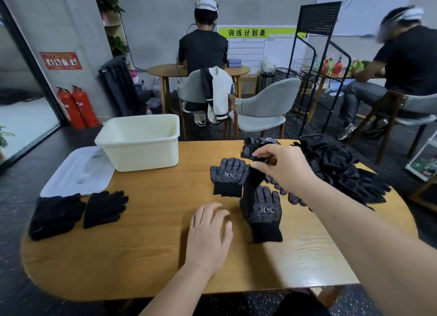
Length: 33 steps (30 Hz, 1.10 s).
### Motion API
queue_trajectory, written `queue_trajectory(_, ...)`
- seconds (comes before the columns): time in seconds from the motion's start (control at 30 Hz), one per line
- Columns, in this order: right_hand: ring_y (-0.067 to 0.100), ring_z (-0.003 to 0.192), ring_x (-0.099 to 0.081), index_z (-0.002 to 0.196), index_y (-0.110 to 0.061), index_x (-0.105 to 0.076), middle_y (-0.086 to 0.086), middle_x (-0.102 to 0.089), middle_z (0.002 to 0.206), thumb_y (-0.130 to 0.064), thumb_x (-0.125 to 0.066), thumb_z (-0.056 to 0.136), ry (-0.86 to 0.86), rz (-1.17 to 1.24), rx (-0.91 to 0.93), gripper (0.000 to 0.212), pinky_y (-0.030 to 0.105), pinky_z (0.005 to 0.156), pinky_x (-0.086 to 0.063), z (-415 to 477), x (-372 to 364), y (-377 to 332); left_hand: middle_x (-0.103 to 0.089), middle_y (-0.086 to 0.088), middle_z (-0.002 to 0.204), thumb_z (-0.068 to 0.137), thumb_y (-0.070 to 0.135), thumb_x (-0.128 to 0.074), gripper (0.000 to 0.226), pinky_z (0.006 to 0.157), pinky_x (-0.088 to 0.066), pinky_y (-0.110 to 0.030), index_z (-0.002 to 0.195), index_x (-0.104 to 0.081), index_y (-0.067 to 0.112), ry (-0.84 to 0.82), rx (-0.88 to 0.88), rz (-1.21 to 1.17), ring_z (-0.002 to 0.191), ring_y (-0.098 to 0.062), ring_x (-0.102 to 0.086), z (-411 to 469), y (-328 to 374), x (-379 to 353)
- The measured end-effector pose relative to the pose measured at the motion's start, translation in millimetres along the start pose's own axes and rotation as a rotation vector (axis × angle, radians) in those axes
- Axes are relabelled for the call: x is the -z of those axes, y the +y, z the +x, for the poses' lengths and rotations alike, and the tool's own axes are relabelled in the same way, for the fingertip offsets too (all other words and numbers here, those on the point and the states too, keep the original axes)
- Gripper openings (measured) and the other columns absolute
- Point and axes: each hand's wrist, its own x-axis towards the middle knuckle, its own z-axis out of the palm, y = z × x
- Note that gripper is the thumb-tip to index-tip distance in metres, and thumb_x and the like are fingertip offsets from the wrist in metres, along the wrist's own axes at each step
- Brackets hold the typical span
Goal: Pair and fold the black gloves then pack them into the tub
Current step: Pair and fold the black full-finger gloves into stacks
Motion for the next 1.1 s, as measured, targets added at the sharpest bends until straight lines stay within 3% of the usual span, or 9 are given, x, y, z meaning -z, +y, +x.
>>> queue_trajectory(0.2, 0.001, 0.080, -0.063, 0.097, -0.029, -0.079, -0.017, -0.071, 0.085, -0.048, -0.078, 0.091, 0.040, -0.049, 0.066, 0.020, 0.030, 0.083, -0.058, 26, -10, -44, -0.047, 0.014, 0.142, 0.108, 0.047, -0.036, 0.039, 0.119, -0.035, -0.036, 0.130, -0.065, 0.031, -0.110, 0.049, 0.203, 0.139, -0.011, -0.038, -11, -59, 44)
queue_trajectory(0.37, 0.013, 0.077, -0.068, 0.092, -0.025, -0.081, -0.007, -0.075, 0.082, -0.054, -0.076, 0.089, 0.297, -0.003, 0.212, 0.030, 0.029, 0.074, -0.056, 16, -28, -78, -0.049, 0.010, 0.142, 0.109, 0.047, -0.036, 0.041, 0.116, -0.040, -0.037, 0.131, -0.066, 0.030, -0.096, 0.147, 0.260, 0.139, -0.012, -0.039, -32, -85, 57)
queue_trajectory(0.47, 0.016, 0.077, -0.068, 0.098, -0.027, -0.080, -0.006, -0.073, 0.084, -0.069, -0.065, 0.089, -0.032, -0.144, 0.264, 0.045, 0.033, 0.073, -0.059, -14, -64, -76, -0.049, 0.008, 0.142, 0.108, 0.046, -0.038, 0.040, 0.113, -0.043, -0.038, 0.131, -0.065, 0.028, -0.092, 0.110, 0.251, 0.137, -0.014, -0.042, -33, -82, 56)
queue_trajectory(0.53, 0.017, 0.095, -0.066, 0.111, -0.029, -0.077, -0.008, -0.069, 0.101, -0.070, -0.066, 0.089, -0.360, -0.258, 0.284, 0.047, 0.031, 0.081, -0.054, -45, -97, -62, -0.049, 0.007, 0.142, 0.107, 0.046, -0.037, 0.041, 0.112, -0.044, -0.039, 0.131, -0.064, 0.027, -0.090, 0.054, 0.244, 0.137, -0.016, -0.044, -33, -81, 54)
queue_trajectory(0.6, 0.016, 0.110, -0.057, 0.118, -0.031, -0.074, -0.009, -0.060, 0.114, -0.075, -0.059, 0.090, -0.499, -0.312, 0.369, 0.054, 0.033, 0.085, -0.050, -79, -126, -45, -0.050, 0.006, 0.144, 0.106, 0.043, -0.040, 0.040, 0.114, -0.043, -0.040, 0.132, -0.064, 0.024, -0.083, 0.004, 0.228, 0.138, -0.017, -0.045, -33, -83, 52)
queue_trajectory(0.73, 0.016, 0.121, -0.053, 0.128, -0.031, -0.069, -0.010, -0.058, 0.134, -0.070, -0.043, 0.101, -0.282, -0.282, 0.366, 0.054, 0.037, 0.100, -0.052, -120, -156, -16, -0.051, 0.008, 0.154, 0.106, 0.039, -0.045, 0.041, 0.118, -0.039, -0.040, 0.140, -0.064, 0.023, -0.115, -0.121, 0.203, 0.145, -0.016, -0.043, -31, -85, 48)
queue_trajectory(0.87, 0.014, 0.135, -0.051, 0.138, -0.034, -0.063, -0.012, -0.057, 0.147, -0.065, -0.039, 0.104, -0.251, -0.305, 0.393, 0.052, 0.038, 0.108, -0.050, -135, -164, -6, -0.050, 0.014, 0.158, 0.107, 0.046, -0.041, 0.046, 0.120, -0.038, -0.042, 0.145, -0.063, 0.032, -0.266, -0.158, 0.178, 0.149, -0.011, -0.041, -28, -90, 41)
queue_trajectory(1.0, 0.023, 0.150, -0.039, 0.141, -0.033, -0.060, -0.006, -0.050, 0.157, -0.052, -0.041, 0.107, -0.146, -0.395, 0.182, 0.043, 0.047, 0.120, -0.040, -132, -149, 13, -0.057, 0.016, 0.149, 0.104, 0.053, -0.044, 0.045, 0.119, -0.037, -0.041, 0.138, -0.068, 0.036, -0.266, -0.143, 0.183, 0.139, -0.012, -0.048, -29, -86, 48)
queue_trajectory(1.1, 0.026, 0.161, -0.013, 0.161, -0.033, -0.036, -0.002, -0.025, 0.172, -0.062, -0.019, 0.105, -0.265, -0.502, -0.160, 0.065, 0.045, 0.129, -0.019, -138, -135, 23, -0.055, 0.019, 0.144, 0.102, 0.058, -0.043, 0.048, 0.121, -0.033, -0.038, 0.138, -0.067, 0.037, -0.286, -0.116, 0.186, 0.136, -0.011, -0.044, -32, -80, 54)
